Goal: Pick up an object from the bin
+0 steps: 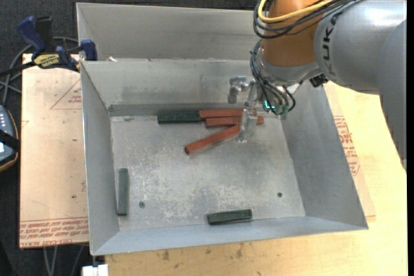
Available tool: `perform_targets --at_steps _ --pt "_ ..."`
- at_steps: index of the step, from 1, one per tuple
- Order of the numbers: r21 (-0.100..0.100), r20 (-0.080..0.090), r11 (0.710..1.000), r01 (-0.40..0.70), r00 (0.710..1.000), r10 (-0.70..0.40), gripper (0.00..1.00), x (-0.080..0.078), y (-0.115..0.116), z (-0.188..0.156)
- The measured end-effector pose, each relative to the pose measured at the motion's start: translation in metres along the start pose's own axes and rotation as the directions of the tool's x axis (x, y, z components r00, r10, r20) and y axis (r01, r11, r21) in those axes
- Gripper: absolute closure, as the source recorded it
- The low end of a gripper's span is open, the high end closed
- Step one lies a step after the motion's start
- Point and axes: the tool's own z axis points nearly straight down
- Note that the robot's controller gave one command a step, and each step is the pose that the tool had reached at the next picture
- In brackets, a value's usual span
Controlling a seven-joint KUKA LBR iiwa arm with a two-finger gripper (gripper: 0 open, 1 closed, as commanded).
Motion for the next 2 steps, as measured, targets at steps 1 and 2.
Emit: perform_targets --at_steps 1,2 --pt "-0.002 0.008 0.989 -0.151 0.989 0.151 0.0 0.0032 0.0462 0.0802" --pt "-0.003 0.016 0.988 -0.152 0.988 0.152 1.0 0.0002 0.0448 0.0745"
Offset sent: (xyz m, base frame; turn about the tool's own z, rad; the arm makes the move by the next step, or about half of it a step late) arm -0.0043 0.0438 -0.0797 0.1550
